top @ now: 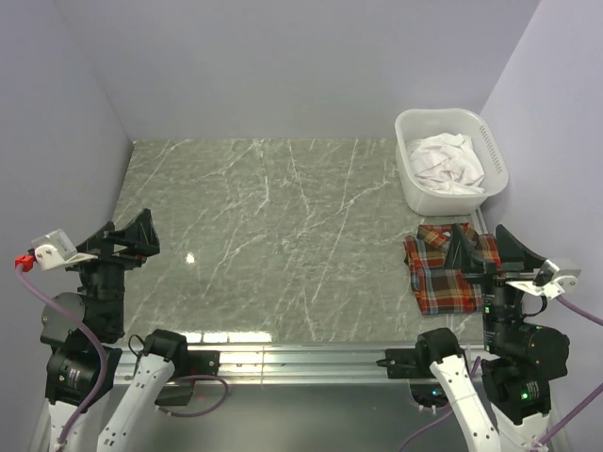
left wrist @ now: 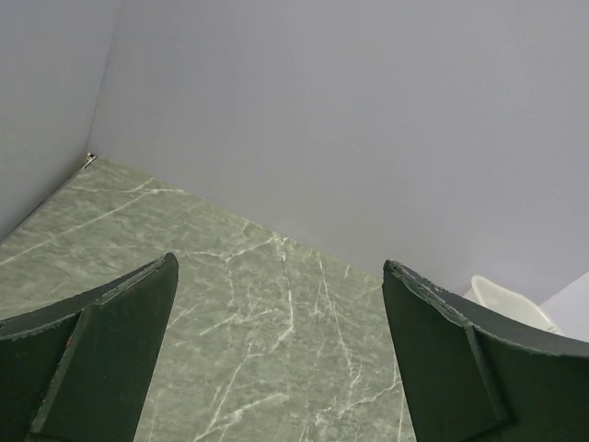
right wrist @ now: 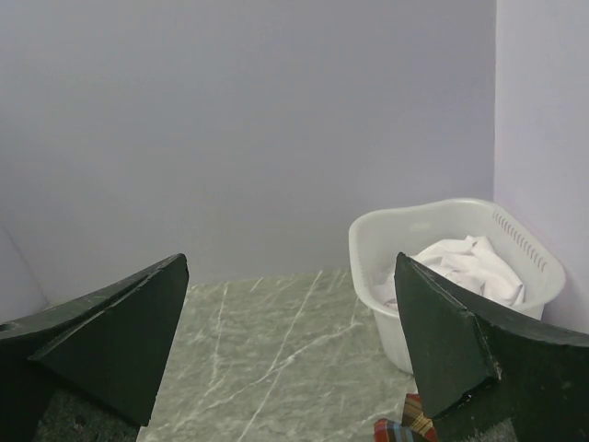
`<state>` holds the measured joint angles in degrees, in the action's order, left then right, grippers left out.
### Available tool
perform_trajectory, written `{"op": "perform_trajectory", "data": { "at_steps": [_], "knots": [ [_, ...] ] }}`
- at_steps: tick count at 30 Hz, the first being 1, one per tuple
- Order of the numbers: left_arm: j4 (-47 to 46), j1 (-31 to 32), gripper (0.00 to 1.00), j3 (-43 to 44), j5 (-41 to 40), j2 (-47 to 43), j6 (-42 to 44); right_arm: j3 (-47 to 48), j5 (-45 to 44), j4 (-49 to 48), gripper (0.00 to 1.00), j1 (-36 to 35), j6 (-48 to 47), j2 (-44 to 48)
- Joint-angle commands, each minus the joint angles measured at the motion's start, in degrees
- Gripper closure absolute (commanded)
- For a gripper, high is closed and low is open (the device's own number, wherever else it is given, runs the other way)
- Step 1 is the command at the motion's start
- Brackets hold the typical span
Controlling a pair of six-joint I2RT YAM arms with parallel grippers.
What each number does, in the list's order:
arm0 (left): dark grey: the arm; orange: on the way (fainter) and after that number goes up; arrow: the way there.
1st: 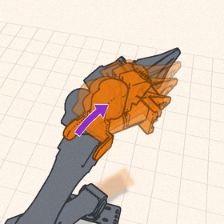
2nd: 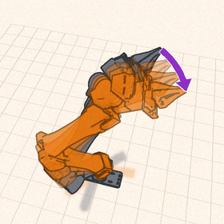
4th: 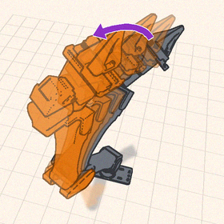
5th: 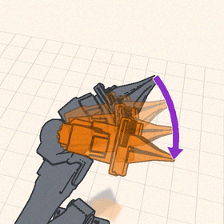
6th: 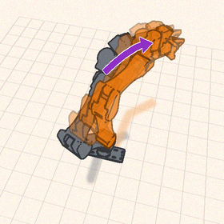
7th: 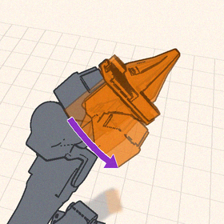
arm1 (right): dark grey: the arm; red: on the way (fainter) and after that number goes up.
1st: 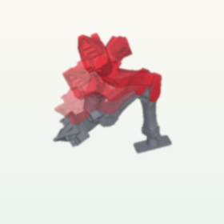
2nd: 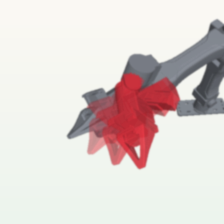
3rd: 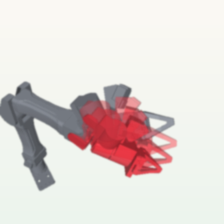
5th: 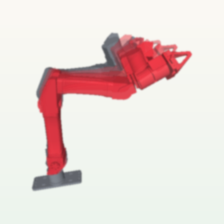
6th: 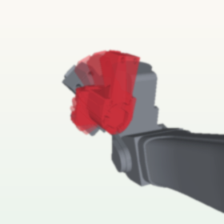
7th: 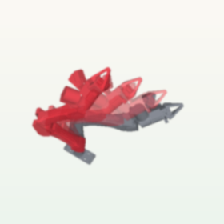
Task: Fold and stack the long sleeve shirts
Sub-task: Grab the shirt from the pile
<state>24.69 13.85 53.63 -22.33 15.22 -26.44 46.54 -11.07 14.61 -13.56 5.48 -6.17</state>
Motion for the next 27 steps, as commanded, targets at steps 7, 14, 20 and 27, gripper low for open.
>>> {"op": "perform_trajectory", "data": {
  "at_steps": [7,14,20,27],
  "knots": [
    [-1.13,0.22,0.01,-1.68,1.58,1.12,-1.16,2.05,4.12,-0.72,0.00,0.20,2.00,-7.35],
    [-0.60,0.22,0.01,-4.84,5.61,4.20,-3.88,10.75,5.36,3.23,0.00,0.20,7.00,-26.48],
    [2.12,0.22,0.01,-6.69,8.09,12.27,-5.29,24.89,-7.80,11.66,0.00,0.47,12.89,-47.64],
    [-0.86,0.22,0.01,-12.48,11.07,15.28,-3.98,45.44,-12.31,21.15,0.00,8.89,18.86,-73.69]
  ]
}}
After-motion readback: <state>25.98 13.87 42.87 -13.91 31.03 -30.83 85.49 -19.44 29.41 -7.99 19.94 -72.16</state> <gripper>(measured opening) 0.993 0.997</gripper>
